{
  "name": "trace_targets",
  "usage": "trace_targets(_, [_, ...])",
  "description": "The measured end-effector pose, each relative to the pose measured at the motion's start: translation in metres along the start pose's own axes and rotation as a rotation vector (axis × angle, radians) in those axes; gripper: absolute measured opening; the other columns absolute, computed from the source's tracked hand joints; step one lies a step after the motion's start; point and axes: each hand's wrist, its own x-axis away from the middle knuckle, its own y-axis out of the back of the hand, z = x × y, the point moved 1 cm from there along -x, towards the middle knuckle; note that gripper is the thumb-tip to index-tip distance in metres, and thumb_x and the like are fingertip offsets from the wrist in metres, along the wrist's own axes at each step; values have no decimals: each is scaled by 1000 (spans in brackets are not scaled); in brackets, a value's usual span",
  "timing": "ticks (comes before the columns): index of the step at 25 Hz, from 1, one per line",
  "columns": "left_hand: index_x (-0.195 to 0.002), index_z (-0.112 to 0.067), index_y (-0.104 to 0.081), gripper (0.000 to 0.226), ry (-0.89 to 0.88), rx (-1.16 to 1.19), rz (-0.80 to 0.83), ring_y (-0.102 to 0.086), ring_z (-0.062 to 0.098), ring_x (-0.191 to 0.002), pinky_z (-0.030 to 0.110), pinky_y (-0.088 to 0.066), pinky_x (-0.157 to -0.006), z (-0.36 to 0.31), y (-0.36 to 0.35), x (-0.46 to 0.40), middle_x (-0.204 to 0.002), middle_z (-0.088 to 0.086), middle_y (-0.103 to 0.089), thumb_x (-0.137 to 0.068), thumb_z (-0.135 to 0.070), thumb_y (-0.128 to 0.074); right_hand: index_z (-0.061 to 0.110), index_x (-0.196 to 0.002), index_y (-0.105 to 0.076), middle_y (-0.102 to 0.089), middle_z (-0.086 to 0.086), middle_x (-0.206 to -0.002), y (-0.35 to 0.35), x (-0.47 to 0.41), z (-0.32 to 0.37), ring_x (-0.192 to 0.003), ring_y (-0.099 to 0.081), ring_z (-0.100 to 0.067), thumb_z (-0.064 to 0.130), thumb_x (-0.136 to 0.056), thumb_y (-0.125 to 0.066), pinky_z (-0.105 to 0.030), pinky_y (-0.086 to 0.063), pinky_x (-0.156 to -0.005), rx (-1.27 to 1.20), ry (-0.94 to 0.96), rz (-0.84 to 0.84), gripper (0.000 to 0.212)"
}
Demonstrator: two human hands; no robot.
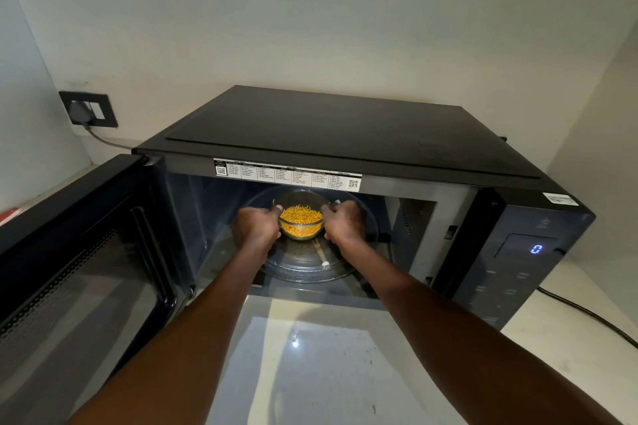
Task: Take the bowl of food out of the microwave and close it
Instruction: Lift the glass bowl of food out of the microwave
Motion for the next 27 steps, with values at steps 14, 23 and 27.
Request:
trace_targets(14, [-56, -9, -62, 28, -28, -51, -37, -75, 25, -63, 36, -62, -72, -13, 18, 22, -57, 4, -67, -83, -12, -72, 2, -87, -62, -56, -3, -55, 23, 28, 16, -40, -56, -14, 19, -91, -63, -23, -46, -42, -27, 58, 109, 18])
trace_targets(23, [-49, -3, -61, 30, -119, -188, -76, -76, 34, -70, 43, -62, -70, -20, 56, 94, -70, 23, -74, -76, -13, -71, -4, -63, -66, -54, -4, -43, 55, 93, 11, -31, -56, -14, 12, -84, -66, -23, -47, -37, -6, 112, 81, 27])
trace_targets(27, [-39, -9, -54, 41, -139, -213, -93, -75, 31, -63, 42, -61, -64, -26, 79, 129, -52, 14, -68, -72, -22, -75, -2, -56, -66, -61, -11, -47, 70, 125, 14, -33, -57, -17, 18, -81, -69, -33, -56, -46, 3, 140, 52, 33])
